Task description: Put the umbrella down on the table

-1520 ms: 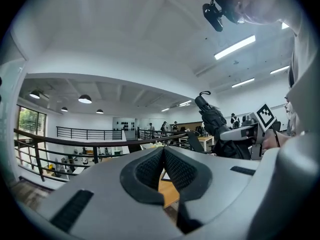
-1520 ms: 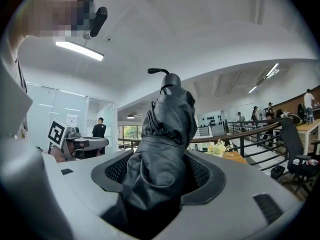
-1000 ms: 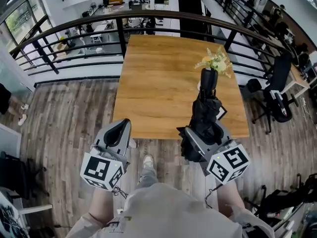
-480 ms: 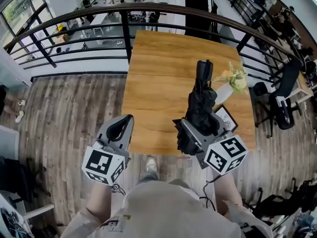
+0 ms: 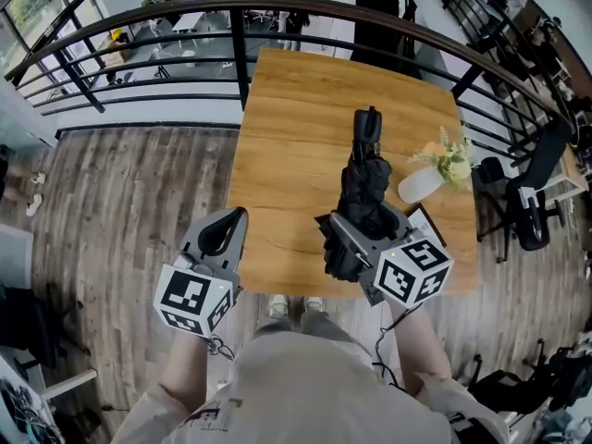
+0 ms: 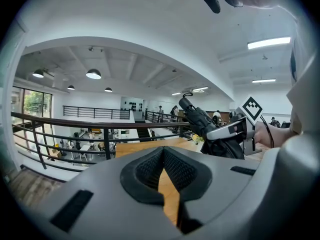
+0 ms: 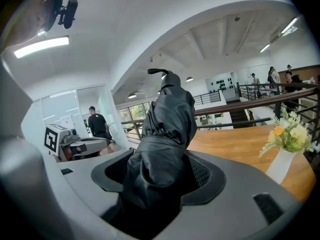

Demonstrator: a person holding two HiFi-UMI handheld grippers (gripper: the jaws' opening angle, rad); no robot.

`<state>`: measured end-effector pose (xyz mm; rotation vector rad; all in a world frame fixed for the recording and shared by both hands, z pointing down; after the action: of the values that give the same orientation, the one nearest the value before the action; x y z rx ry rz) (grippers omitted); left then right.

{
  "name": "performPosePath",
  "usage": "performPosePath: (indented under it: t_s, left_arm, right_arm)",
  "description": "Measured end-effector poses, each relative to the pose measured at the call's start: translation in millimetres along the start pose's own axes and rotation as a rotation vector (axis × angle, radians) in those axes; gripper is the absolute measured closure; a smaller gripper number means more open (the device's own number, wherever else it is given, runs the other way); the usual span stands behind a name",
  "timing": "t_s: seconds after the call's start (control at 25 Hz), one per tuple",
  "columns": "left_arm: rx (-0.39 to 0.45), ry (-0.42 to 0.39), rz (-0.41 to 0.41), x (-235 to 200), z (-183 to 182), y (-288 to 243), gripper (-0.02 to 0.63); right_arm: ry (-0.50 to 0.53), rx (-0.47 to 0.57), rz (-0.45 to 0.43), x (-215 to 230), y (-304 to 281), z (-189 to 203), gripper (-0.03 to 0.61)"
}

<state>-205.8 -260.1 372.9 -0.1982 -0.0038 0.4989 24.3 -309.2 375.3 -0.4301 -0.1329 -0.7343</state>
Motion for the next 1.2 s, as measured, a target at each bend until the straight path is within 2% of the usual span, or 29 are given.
performPosePath:
  t_s: [0.36, 0.48, 0.6, 0.76, 0.96, 1.08, 1.2]
  left_arm:
    - [-0.065, 0.019, -0.080, -29, 17, -39, 0.597]
    - [-0.098, 0.029, -0.074, -38, 25, -58, 0.597]
    - [-0.139, 0.010, -0.061, -28, 33, -69, 0.597]
    - [-0.171, 0.016, -0.075, -17, 50, -79, 0.597]
    - [-0.231, 0.066, -0.099, -40, 78, -103, 0.597]
    - [-0.275, 0.101, -0.102, -48, 100, -117, 0.597]
    - [-0.316, 0.148, -0.096, -58, 125, -130, 0.597]
  right_arm:
    - [-0.047, -0.107, -0.067, 34, -73, 6, 0.269]
    - [-0.059, -0.148, -0.074, 46, -113, 9, 0.268]
    - [-0.055, -0.185, -0.077, 55, -138, 20, 0.268]
    - [-0.063, -0.230, -0.061, 69, -157, 40, 0.268]
    - [-0.054, -0.316, -0.038, 84, -202, 70, 0.268]
    - [-0.022, -0.377, -0.048, 90, -228, 99, 0.268]
    - [-0.044, -0.442, -0.020, 101, -258, 130, 0.268]
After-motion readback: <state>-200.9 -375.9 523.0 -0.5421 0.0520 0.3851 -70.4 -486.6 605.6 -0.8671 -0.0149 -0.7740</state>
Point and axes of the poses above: the fingertips, and each gripper's own axes: y backward along the fingers, x to its right, z out of its underside, the point moved 5 cm from there along y, backward along the fingers, and after that the axes turned 2 degrees about x, right-handed, at the moved point
